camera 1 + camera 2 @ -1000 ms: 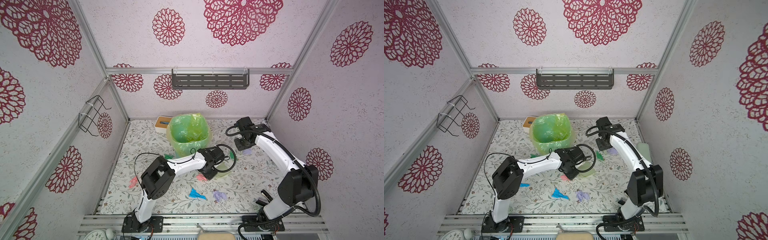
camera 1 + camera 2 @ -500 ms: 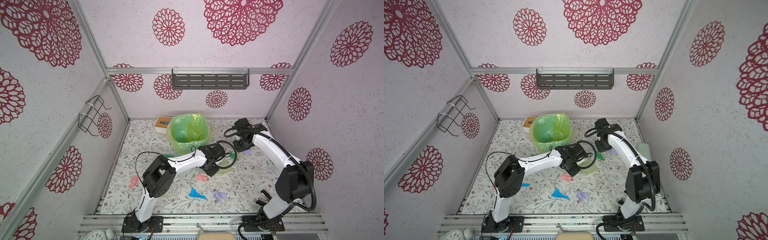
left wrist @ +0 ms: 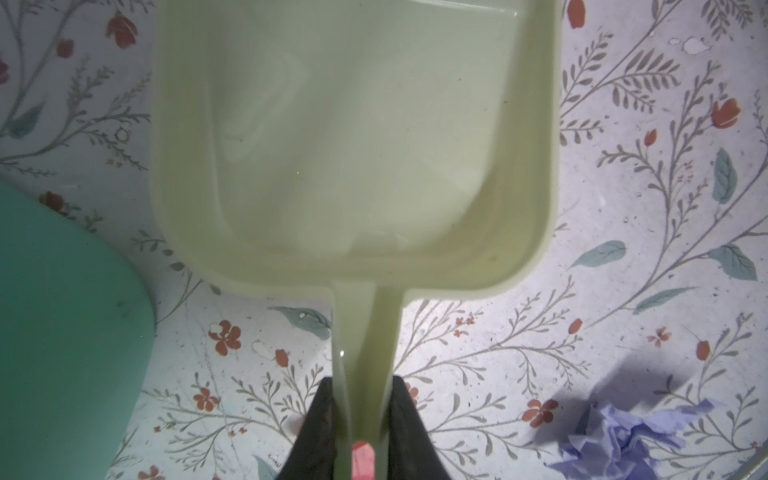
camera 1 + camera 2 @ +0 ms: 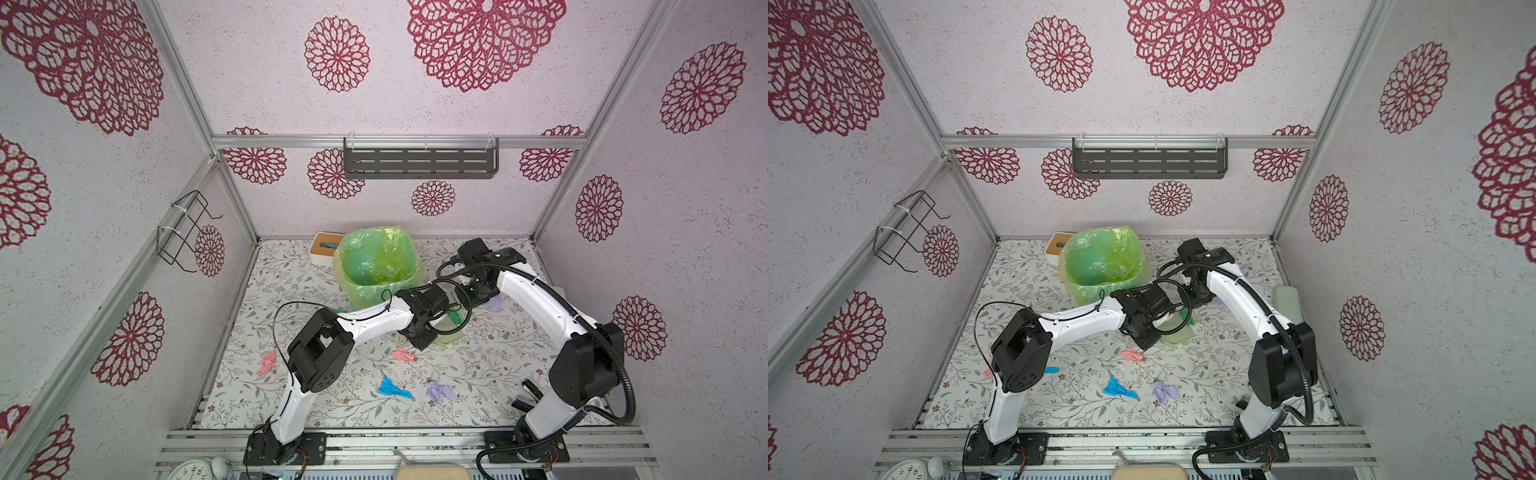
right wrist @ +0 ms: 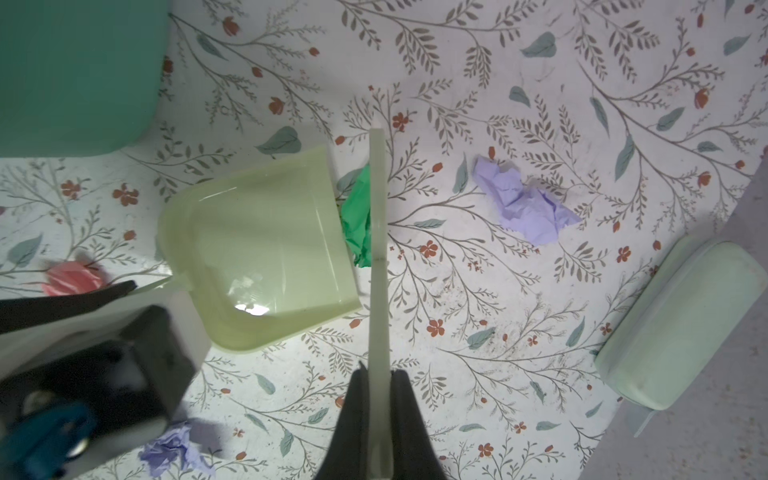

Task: Sweep away the paper scraps from the table
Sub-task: 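Sweep the green scrap into the dustpan with the right gripper's brush, then carry the dustpan to the bin with the left gripper while the right withdraws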

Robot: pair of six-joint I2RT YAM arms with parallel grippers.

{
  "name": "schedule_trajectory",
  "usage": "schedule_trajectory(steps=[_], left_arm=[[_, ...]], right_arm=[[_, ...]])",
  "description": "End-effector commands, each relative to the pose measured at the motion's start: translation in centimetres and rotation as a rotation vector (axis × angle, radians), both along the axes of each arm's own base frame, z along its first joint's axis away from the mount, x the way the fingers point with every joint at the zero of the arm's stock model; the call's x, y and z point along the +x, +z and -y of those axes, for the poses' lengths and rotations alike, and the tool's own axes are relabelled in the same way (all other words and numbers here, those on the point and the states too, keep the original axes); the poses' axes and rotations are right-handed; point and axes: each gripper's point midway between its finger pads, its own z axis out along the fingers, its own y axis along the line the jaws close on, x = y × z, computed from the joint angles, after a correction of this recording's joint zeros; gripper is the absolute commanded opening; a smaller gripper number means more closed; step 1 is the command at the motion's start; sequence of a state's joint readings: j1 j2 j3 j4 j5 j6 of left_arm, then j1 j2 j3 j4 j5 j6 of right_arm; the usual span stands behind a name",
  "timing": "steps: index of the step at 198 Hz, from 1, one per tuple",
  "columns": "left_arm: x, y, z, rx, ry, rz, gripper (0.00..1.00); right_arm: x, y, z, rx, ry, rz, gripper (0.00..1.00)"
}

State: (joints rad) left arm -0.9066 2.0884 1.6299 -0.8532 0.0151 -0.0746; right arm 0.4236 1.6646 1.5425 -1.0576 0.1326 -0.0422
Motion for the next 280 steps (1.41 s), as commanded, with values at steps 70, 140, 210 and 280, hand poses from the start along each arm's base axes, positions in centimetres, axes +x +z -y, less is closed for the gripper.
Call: schedule_trajectory(steps=[70, 140, 210, 280], left_arm=[[0.2, -0.7, 0.2, -0.008, -0.007, -0.028, 0.12], [0.1, -0.5, 0.0, -0.013, 0.002, -0.035, 0.12], [0.4, -1.1, -0.2, -0.01, 0.009, -0.047, 0.12], [0.8, -1.0, -0.4, -0.015, 0.022, -0.041, 0.12]], right_arm=[[1.3, 1.9, 2.1, -0.106, -0.051, 0.084, 0.0], [1.1, -0.1, 0.8, -0.059, -0.009, 0.026, 0.0], [-2.0, 1.2, -2.5, 0.108, 0.07, -0.043, 0.0], [-3.9, 3.8, -2.2, 0.114, 0.082, -0.032, 0.0]])
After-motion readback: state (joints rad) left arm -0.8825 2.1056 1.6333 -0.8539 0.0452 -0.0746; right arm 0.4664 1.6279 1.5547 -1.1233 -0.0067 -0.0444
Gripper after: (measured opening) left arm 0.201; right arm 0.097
